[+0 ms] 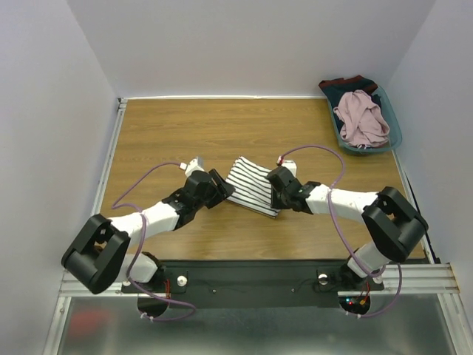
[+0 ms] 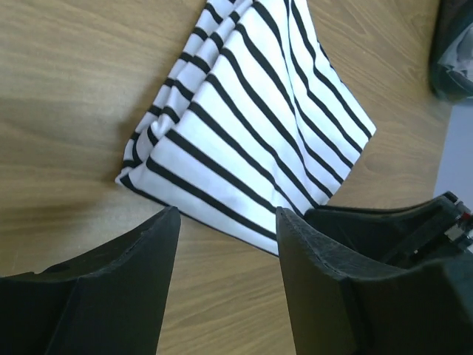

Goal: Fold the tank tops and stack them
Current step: Fold the tank top

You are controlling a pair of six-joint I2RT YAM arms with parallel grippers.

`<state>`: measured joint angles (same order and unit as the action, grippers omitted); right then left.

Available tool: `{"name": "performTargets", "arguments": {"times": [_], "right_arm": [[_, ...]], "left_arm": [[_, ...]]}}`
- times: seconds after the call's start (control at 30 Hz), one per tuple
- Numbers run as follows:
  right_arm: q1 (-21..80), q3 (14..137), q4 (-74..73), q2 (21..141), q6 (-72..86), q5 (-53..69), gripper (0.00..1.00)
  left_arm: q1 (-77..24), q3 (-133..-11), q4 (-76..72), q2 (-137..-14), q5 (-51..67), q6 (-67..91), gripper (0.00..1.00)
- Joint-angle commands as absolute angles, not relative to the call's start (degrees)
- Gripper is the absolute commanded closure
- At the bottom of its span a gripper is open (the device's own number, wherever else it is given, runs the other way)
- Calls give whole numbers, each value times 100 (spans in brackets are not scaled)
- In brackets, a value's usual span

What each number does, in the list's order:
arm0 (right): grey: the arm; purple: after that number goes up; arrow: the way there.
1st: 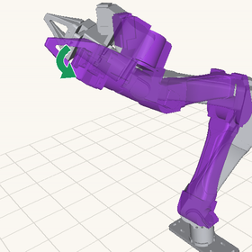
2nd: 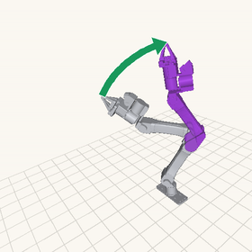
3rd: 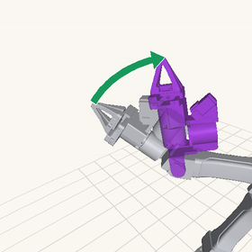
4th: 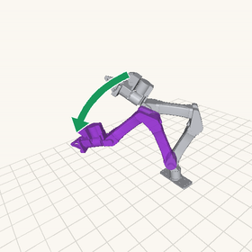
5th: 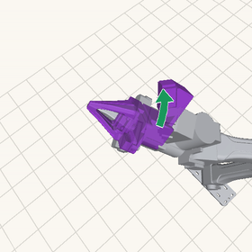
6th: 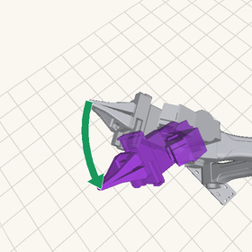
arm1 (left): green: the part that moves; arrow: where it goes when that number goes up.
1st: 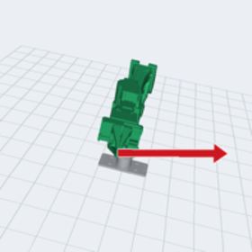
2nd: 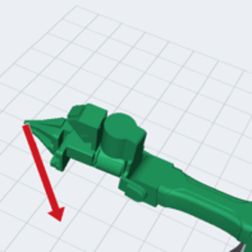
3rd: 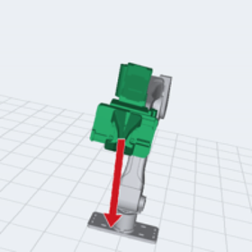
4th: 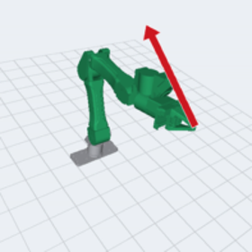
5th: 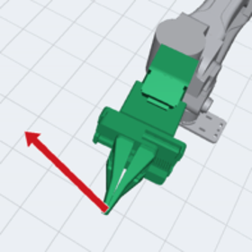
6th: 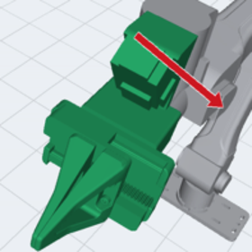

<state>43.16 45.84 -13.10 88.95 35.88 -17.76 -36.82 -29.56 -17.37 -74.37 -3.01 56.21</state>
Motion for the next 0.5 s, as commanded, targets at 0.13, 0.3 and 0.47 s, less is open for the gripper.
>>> {"name": "performTargets", "arguments": {"times": [0.13,0.3,0.47], "right_arm": [[4298,4254,-871,8781,4095,-1382,74],[4342,3850,-196,8526,4587,-950,74],[4543,3735,307,8525,4912,-501,74]], "left_arm": [[-3963,-2427,-1513,-6680,-421,6544,32],[-4271,-1890,-1380,-6205,-720,7479,32],[-4307,-1863,-1581,-6468,-800,7629,34]]}}
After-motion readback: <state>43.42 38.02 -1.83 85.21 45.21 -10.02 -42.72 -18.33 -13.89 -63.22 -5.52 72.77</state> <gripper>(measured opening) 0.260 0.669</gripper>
